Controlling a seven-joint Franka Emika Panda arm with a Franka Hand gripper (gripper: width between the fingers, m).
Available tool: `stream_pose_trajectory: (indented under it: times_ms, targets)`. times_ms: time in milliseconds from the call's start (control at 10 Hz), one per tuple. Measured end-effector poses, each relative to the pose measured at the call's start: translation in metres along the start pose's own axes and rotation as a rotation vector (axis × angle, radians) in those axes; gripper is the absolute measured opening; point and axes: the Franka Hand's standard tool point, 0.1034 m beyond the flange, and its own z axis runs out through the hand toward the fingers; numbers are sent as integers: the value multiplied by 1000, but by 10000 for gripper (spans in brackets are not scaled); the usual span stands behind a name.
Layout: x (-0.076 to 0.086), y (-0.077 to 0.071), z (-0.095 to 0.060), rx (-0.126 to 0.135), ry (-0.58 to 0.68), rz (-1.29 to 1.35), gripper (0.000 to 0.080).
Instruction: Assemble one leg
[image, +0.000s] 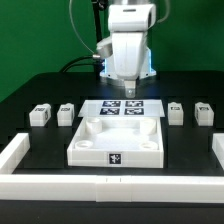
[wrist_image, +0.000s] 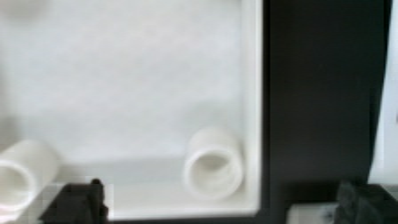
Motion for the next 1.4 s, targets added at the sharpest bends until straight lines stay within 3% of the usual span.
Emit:
stream_pose_trajectory:
  times_ms: [100,200,400,600,800,1000,1100,1200,1300,1400]
  targets:
    - [-1,-2,16,8,9,-18,650]
    - [3,-1,32,-16,21,-5,650]
    - [3,-4,55,-23,34,6,650]
    - [-3,-3,66,-6,39,24,650]
    - [-2,-4,66,-5,40,29,650]
    - [-2,-4,66,-5,39,30,411]
    - [-2,-4,66,-5,39,30,411]
    - [-2,-4,66,-5,39,30,211]
    - [-2,-4,66,-4,40,31,75]
    - [-2,-4,66,-4,40,32,75]
